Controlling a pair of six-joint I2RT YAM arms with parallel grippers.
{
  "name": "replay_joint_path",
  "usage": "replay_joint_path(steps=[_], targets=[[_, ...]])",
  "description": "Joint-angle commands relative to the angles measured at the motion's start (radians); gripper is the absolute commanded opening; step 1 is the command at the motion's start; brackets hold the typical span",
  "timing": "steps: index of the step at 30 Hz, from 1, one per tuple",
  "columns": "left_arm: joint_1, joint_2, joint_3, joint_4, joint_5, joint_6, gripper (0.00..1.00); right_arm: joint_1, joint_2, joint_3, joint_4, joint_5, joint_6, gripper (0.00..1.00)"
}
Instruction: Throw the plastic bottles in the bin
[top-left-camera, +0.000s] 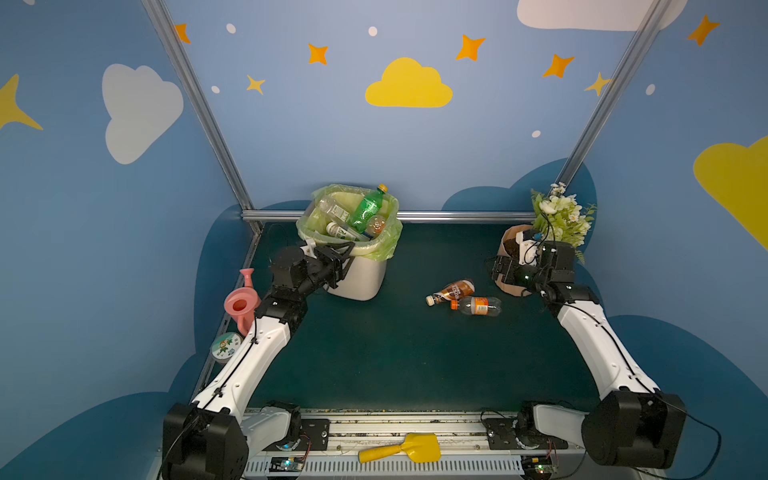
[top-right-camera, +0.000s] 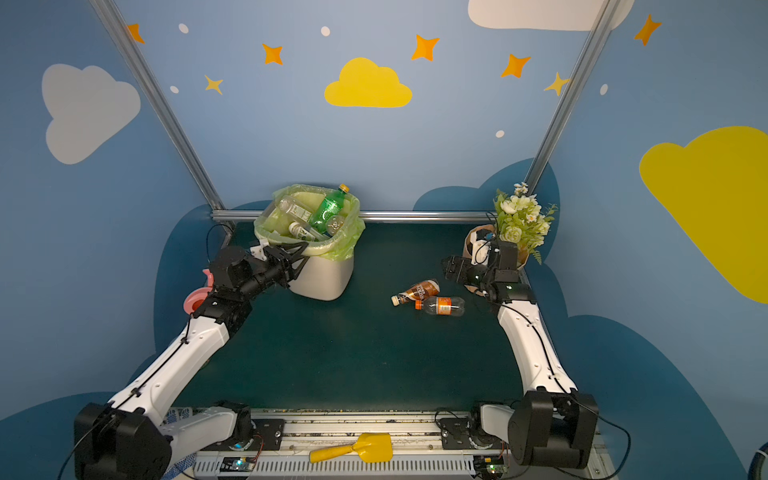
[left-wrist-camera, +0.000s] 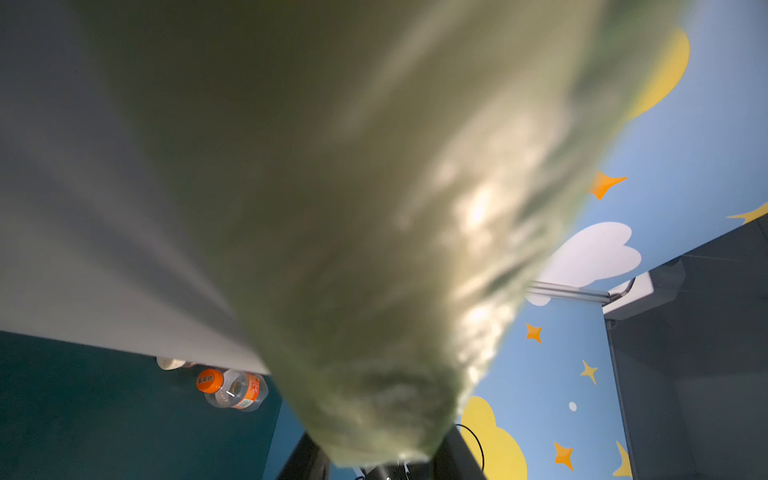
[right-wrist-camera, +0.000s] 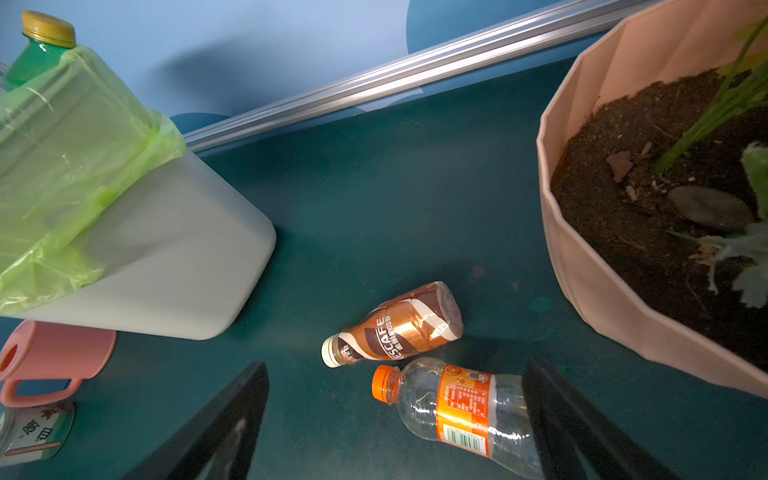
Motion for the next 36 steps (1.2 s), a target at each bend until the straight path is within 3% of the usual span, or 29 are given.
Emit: replay_joint_path(steps=[1,8,16,26,34,36], targets=[[-0.043,-0.032,0.030,0.072,-0.025,0.017,0.37,-0.005,0.006,0.004,-0.021,-0.016,-0.014,0.93],[-0.114,-0.047,-0.015,0.089,-0.082,0.011,0.39,-0.004,0.006,0.001,-0.029,-0.008,-0.020,0.93],[-0.173,-0.125,-0.026,-0.027,-0.173,0.071,0.56,0.003,0.044,-0.022,-0.023,-0.032,0.068,0.93],[-0.241,-0.168,0.113,-0.310,-0.264,0.342,0.86,0.099,0.162,-0.034,-0.060,0.047,0.229,0.93],[-0.277,-0.164,0.195,-0.438,-0.296,0.496,0.95,0.185,0.262,0.031,-0.068,0.149,0.302,0.93],[-0.284,-0.174,0.216,-0.490,-0.355,0.544,0.97,0.197,0.301,0.054,-0.099,0.160,0.315,0.93]])
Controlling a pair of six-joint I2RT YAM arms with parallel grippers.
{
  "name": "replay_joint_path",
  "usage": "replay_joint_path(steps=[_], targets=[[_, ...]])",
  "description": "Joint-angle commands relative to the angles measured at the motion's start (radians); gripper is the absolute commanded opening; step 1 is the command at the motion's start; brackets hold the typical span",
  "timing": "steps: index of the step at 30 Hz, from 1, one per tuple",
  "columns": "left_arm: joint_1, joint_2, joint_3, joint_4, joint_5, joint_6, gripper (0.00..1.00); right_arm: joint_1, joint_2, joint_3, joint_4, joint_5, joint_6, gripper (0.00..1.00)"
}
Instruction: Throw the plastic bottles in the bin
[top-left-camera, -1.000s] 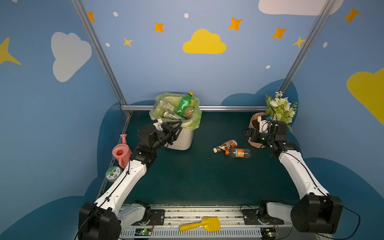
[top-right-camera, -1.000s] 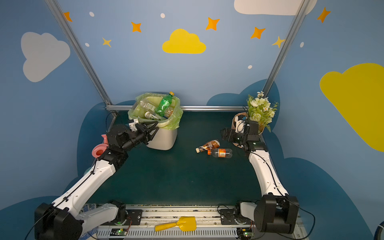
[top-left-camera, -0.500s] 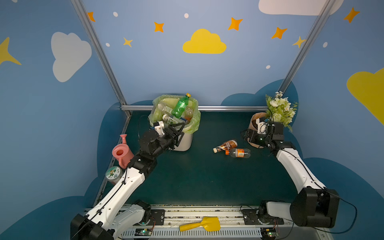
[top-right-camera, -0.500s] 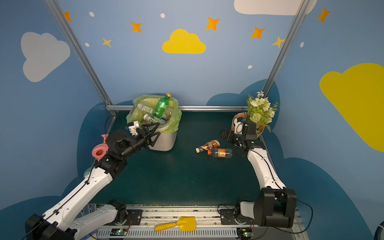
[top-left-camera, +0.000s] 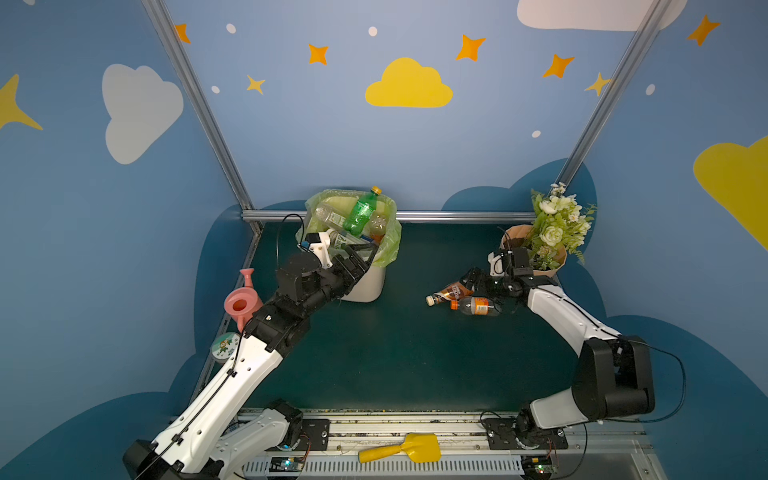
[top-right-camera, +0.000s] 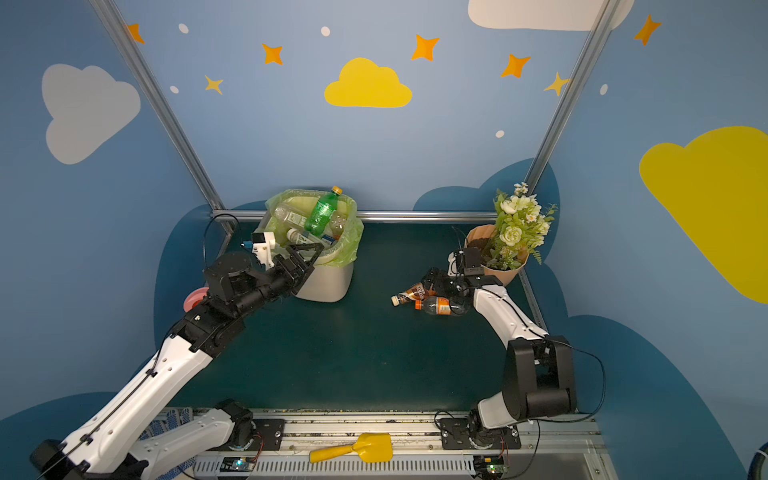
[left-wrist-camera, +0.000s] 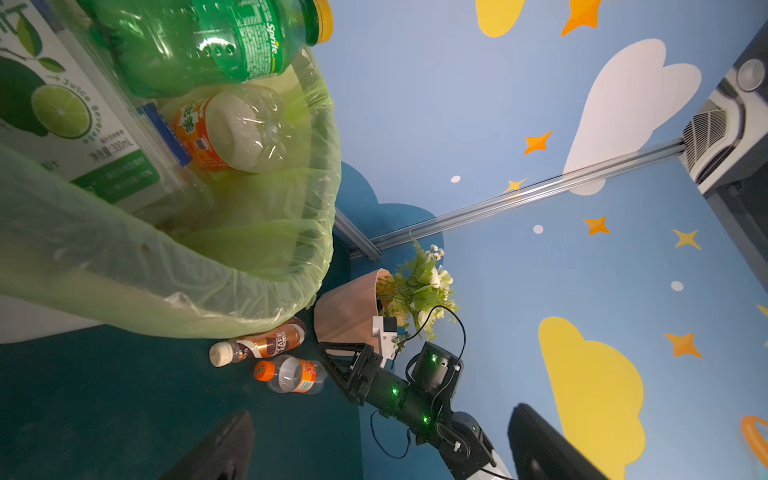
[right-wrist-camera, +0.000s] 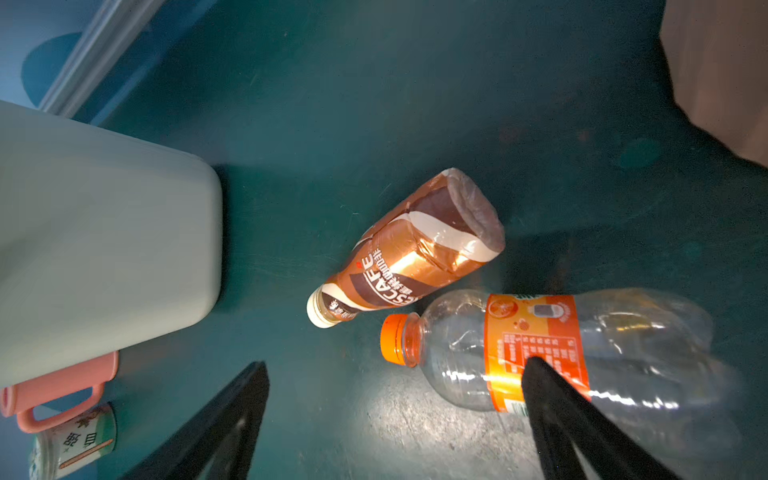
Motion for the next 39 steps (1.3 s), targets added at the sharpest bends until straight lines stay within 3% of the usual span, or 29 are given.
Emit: replay_joint_path(steps=[1,19,31,39], targets=[[-0.012,-0.026,0.044,-0.119,-0.072,0.129,0.99,0.022,0.050,0.052,-0.050,0.055,0.039,0.93],[-0.018,-0.109,0.102,-0.291,-0.251,0.370,1.00,0.091,0.283,0.231,-0.122,0.112,0.065,0.91],[-0.018,-0.191,0.086,-0.336,-0.336,0.448,1.00,0.133,0.418,0.332,-0.149,0.139,0.069,0.92],[-0.018,-0.242,0.066,-0.358,-0.392,0.478,1.00,0.150,0.533,0.436,-0.171,0.135,0.053,0.80]])
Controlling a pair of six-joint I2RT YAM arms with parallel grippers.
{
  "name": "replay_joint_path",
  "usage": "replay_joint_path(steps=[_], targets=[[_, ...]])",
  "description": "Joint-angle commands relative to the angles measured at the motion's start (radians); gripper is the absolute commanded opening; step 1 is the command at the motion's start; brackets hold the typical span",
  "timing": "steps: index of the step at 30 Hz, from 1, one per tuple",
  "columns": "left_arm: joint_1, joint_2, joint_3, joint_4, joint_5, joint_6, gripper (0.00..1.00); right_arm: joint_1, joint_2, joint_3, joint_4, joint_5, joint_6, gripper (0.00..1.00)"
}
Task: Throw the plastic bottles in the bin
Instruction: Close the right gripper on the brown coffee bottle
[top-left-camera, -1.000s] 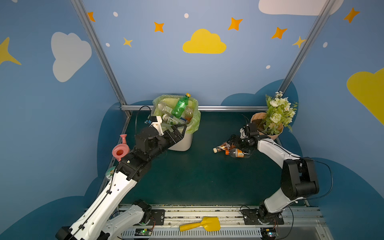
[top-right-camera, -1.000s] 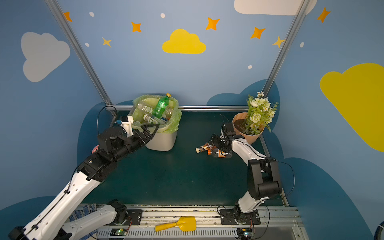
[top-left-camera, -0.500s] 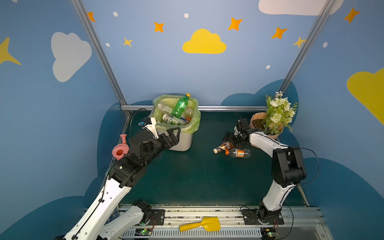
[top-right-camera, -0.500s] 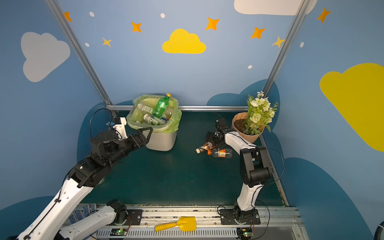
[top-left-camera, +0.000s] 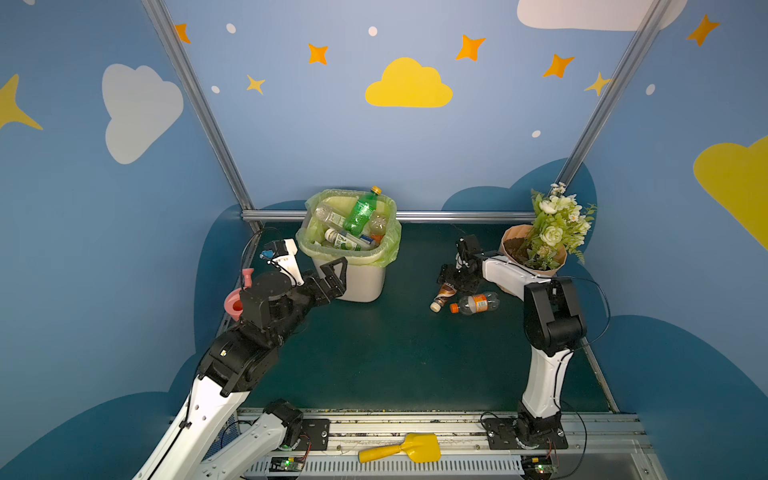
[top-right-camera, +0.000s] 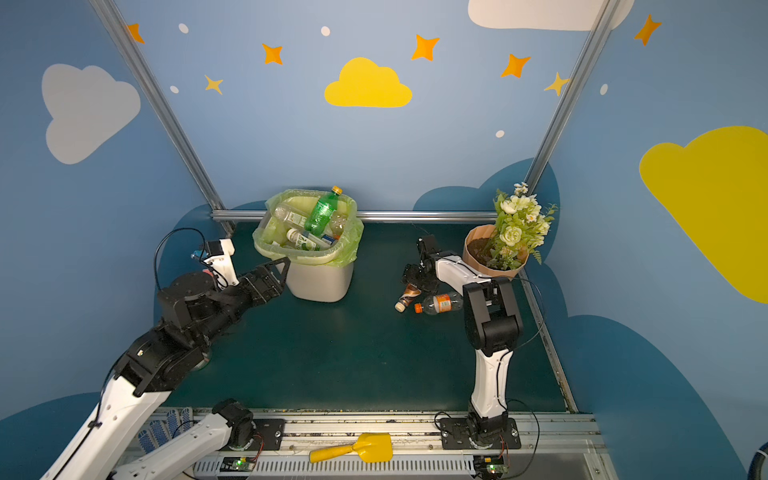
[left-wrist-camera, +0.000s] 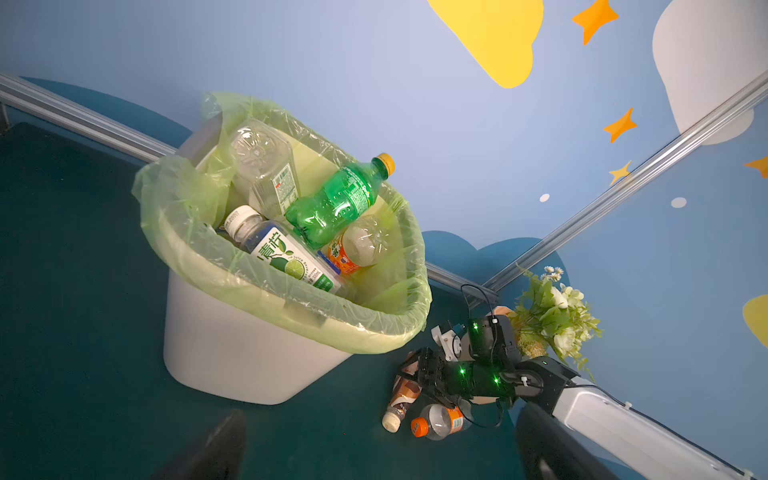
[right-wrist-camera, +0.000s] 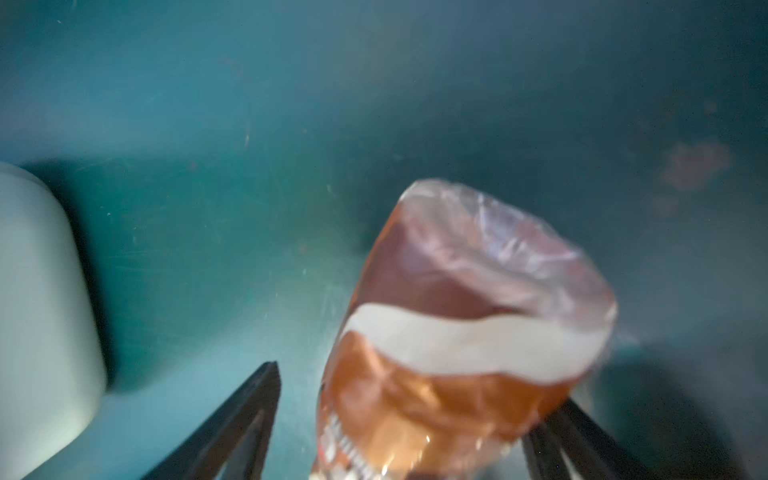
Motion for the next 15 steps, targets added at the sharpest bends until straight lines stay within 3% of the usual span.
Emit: replay_joint_path(steps=[1,11,15], targets=[[-0.001,-0.036,-0.010,-0.029,-0.055,0.034,1.00,0.007,0.033,0.034,-0.031,0.000,-0.001,0.77],[0.011,-0.065,-0.040,-0.133,-0.198,0.041,1.00,0.000,0.075,0.096,0.041,-0.128,0.003,0.51],[0.025,-0.090,-0.075,-0.138,-0.237,0.031,1.00,-0.009,0.016,0.094,0.117,-0.204,-0.003,0.47]])
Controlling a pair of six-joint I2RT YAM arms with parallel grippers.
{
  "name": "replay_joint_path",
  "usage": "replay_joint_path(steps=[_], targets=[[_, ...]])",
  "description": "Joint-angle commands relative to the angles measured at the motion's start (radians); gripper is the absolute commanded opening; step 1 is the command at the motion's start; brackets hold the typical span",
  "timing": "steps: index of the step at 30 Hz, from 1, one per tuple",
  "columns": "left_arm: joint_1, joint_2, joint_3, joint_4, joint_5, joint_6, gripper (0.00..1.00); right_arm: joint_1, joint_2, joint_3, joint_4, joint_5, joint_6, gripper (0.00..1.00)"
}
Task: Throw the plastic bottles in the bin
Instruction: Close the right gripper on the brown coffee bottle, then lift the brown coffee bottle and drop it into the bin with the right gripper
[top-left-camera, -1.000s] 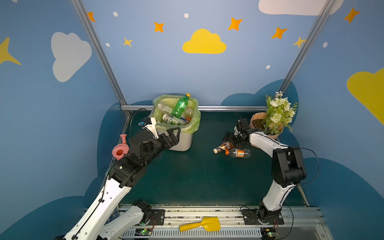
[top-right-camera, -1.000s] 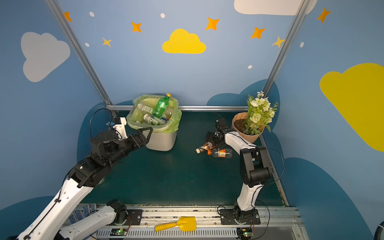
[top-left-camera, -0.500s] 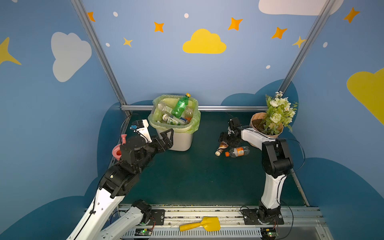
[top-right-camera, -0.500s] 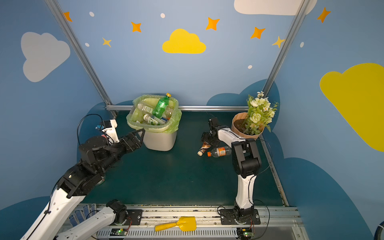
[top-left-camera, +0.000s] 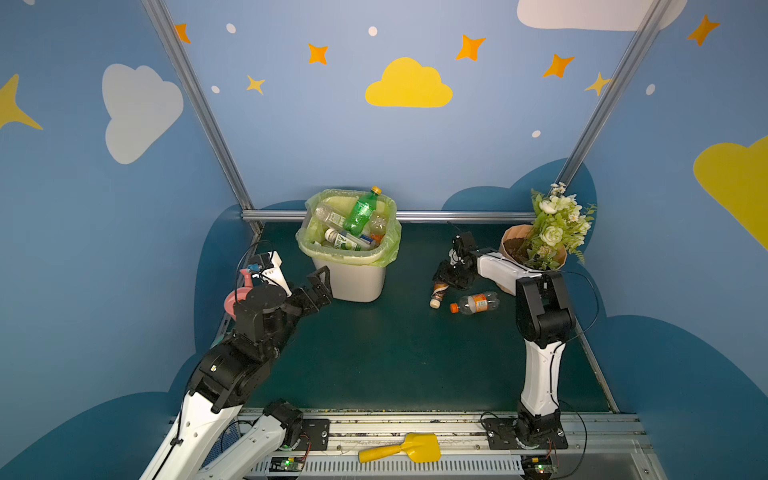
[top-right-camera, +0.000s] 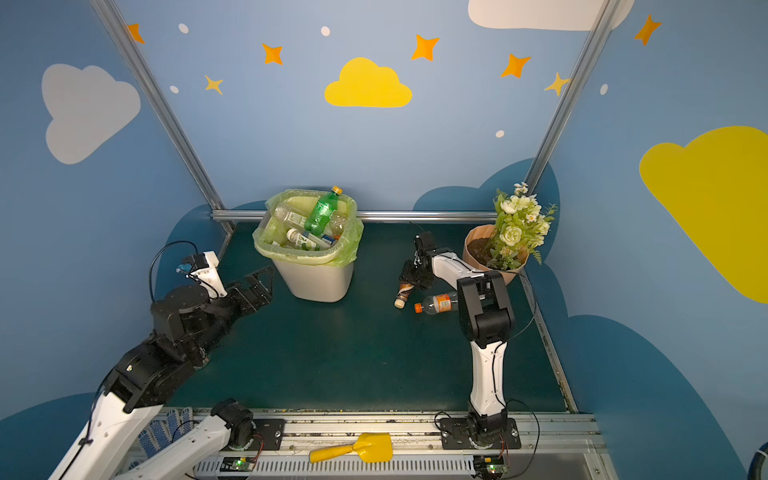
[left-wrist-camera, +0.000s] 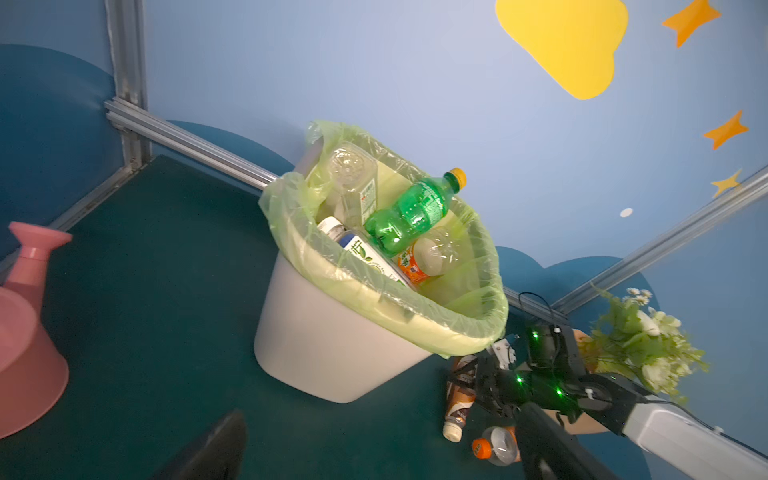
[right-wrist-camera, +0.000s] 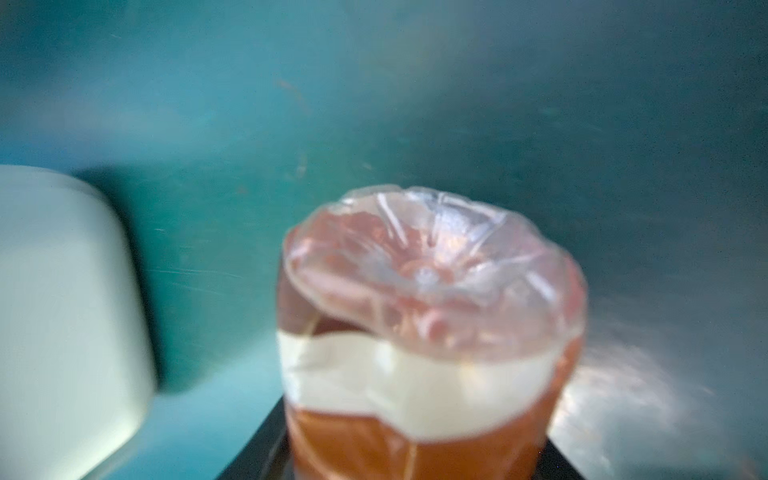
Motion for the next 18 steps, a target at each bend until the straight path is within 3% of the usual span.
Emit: replay_joint_path(steps=[1,7,14,18], targets=[[0.015,-0.021,-0.024,-0.049,-0.077,0.000,1.00,-0.008,-0.085,0.019,0.083,-0.086,-0.012,0.47],[0.079,-0.029,-0.070,-0.081,-0.083,-0.032,1.00,-0.025,-0.280,0.030,0.160,-0.105,-0.040,0.47],[0.231,-0.034,-0.133,-0.095,0.030,-0.064,1.00,-0.028,-0.525,0.038,0.361,-0.074,-0.044,0.48],[0.293,-0.035,-0.161,-0.087,0.077,-0.076,1.00,0.017,-0.561,0.110,0.458,-0.078,-0.033,0.49]])
